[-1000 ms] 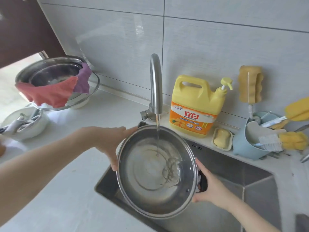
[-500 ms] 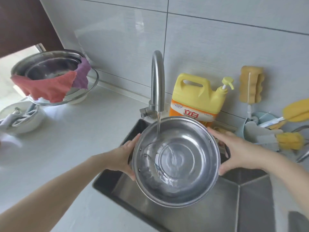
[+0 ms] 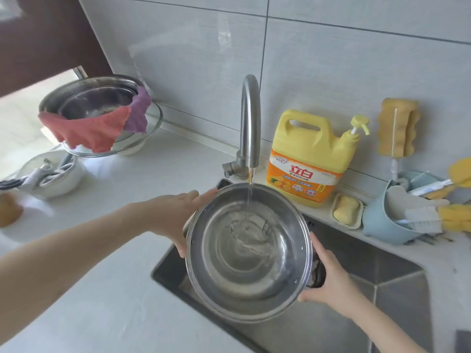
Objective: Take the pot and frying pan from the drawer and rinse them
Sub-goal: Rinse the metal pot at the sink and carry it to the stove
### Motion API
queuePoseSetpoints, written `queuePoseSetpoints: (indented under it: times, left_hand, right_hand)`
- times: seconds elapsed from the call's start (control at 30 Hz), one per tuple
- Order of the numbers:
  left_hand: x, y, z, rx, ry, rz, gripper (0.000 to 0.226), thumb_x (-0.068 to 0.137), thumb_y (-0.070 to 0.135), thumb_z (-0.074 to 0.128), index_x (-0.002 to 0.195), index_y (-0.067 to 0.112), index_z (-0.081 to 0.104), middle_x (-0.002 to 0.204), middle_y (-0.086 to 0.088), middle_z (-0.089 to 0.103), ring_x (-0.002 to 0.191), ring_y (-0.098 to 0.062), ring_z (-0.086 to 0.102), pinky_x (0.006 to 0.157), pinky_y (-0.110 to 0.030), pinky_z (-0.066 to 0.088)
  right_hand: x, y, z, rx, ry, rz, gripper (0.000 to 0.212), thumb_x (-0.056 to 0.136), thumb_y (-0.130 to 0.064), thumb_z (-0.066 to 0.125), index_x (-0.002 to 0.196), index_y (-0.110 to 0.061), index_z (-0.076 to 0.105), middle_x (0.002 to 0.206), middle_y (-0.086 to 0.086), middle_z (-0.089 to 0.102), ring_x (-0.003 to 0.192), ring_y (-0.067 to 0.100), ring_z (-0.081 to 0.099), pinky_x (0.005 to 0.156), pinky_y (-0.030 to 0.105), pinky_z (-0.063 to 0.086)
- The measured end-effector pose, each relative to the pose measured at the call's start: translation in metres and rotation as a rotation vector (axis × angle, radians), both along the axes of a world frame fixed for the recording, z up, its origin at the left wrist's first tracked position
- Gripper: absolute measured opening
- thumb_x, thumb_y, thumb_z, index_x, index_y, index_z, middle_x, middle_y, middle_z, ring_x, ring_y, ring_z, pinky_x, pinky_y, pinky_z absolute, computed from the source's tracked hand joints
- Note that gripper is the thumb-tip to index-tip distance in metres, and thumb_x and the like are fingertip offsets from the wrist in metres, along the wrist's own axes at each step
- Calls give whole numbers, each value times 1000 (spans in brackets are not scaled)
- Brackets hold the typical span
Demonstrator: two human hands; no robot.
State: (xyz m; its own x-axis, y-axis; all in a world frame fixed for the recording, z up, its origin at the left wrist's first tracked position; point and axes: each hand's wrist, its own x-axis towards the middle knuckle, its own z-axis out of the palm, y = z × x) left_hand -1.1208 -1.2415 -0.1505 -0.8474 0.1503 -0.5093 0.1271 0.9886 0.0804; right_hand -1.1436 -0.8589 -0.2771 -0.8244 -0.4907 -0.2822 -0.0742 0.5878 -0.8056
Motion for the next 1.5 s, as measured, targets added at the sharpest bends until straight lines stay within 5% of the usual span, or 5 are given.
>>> queuePoseSetpoints:
  times: [0.47,0.67,0.93,1.27,1.5]
  left_hand:
    - [15,26,-94,127,1156,-174,110,77,61,64,153,7,8,100,-10,46,74,-31,58,70,-39,46]
    - [16,42,-84,192,1420,-246,117,78,44,79,155,6,0,106,-16,46,86,-31,48,79,-43,41]
    - [6,53,-61,213,1487,-261,126,73,39,86,155,8,-5,105,-15,46,86,-30,49,82,-43,42]
    - [4,68,-80,228,513,-110,149,57,68,81,153,19,-23,112,-5,46,97,-23,54,90,-38,48]
    - [-12,46,-73,443,-324,38,146,55,43,93,148,46,-20,156,15,29,140,-8,36,112,-24,31]
  right_hand:
    - [-8,51,36,280,915,-106,153,38,-21,101,157,-38,7,118,10,39,78,25,57,53,39,58]
    - [-4,73,71,173,1308,-24,58,98,-50,50,143,-21,28,113,23,39,84,29,48,69,40,57]
    - [0,80,109,73,1471,-75,49,100,-38,53,137,-19,30,107,22,37,84,17,40,84,26,43]
    - [-14,106,90,408,318,-7,148,38,-37,100,151,-56,7,112,-24,35,89,-1,51,82,0,37]
    - [-40,86,75,258,-174,269,138,45,-29,97,152,-49,12,150,-32,34,139,-10,30,115,23,32]
